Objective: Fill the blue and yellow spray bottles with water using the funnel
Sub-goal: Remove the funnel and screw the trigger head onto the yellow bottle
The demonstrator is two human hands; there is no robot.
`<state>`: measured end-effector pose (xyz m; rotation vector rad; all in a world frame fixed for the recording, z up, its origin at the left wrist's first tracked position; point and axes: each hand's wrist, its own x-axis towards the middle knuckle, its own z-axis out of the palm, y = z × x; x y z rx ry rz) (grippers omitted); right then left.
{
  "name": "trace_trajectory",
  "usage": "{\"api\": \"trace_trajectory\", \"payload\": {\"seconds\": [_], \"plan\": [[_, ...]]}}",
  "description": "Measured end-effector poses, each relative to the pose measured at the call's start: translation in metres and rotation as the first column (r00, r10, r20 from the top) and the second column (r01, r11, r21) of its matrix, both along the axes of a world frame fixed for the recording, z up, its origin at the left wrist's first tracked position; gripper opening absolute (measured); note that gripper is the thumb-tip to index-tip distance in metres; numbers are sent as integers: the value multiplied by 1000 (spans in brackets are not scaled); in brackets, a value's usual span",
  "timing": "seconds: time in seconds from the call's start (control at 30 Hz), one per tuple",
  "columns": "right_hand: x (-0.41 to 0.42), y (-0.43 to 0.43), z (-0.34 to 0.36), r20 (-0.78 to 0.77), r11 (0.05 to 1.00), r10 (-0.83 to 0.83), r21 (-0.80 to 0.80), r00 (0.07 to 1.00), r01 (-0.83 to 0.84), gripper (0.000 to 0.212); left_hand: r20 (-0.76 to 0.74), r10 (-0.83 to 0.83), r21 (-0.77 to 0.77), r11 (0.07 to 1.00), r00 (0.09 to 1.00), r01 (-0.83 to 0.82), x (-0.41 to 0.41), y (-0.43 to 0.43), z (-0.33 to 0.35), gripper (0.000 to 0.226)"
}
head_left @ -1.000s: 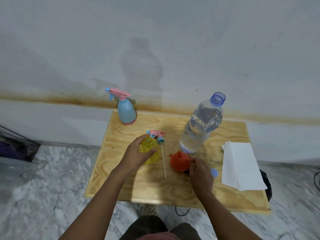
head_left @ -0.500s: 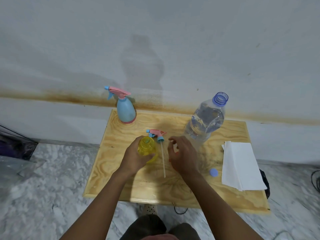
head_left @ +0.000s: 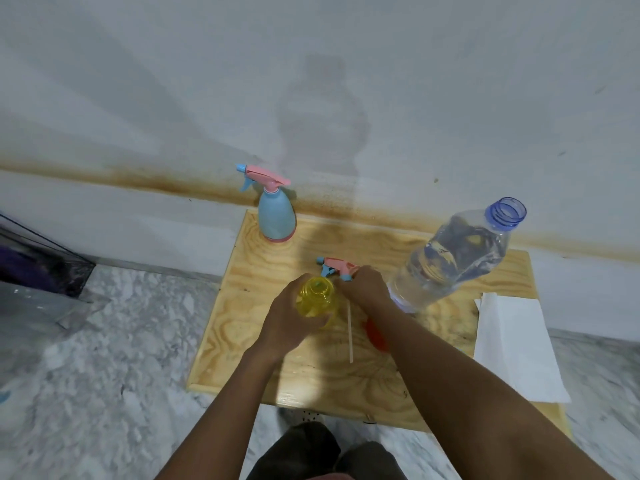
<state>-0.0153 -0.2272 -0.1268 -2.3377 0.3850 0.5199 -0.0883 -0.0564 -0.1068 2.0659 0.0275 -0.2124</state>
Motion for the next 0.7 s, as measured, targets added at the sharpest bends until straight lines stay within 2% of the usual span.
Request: {"api": "trace_trajectory", "payload": {"seconds": [0.1,0.2,0.3,0.37,0.47,0.6,0.7], "plan": [[0,0,-9,37,1000,-6,2,999,6,23,-5,1,-6,1000,1000,-1,0,0,-5,66],[0,1,-4,92,993,-102,71,990,96,22,-13,1,-28,1000,1000,-2,-1,0,-8,69],[-2,0,12,228,983,-163,117,960,140,20,-4,-5,-60,998,1000,5,-3,0,-11,66],[-5,0,33,330,974,-199,169,923,149,21,4,12,-64,998,1000,-11,-4,-1,-10,68],[-12,-3,75,455,932,-276,340,847,121,22,8,38,-71,997,999,-37,-2,-2,-7,71],[-17,-1,133,560,857,-377,513,737,49,12,25,41,-36,999,999,-40,9,3,0,80],[-20,4,169,604,790,-428,612,672,-47,13,43,6,14,1000,999,-7,19,8,11,70]]}}
